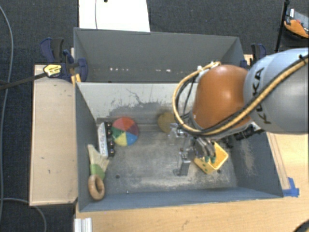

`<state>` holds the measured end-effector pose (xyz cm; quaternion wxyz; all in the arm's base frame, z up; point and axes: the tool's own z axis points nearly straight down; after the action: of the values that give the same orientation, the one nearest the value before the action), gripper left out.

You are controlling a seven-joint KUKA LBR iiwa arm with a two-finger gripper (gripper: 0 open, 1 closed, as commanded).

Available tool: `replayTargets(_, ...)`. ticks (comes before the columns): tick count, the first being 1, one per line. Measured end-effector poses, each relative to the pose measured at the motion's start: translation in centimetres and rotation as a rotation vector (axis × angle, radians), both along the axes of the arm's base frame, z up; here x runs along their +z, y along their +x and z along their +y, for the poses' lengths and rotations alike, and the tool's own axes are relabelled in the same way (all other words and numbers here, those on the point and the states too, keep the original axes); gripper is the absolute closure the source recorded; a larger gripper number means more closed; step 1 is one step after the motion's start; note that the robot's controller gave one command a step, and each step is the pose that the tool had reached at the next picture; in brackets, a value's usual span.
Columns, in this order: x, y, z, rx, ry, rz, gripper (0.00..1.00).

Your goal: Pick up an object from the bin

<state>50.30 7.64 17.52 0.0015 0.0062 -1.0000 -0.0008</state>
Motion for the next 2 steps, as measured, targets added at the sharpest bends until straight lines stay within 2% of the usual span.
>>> replayTargets(1,3.8,-0.8,-1.6,0.042,-0.003,0.006,0.00)
replayTargets(2,6.6,-0.8,-2.3,0.050,0.000,-0.014,0.00)
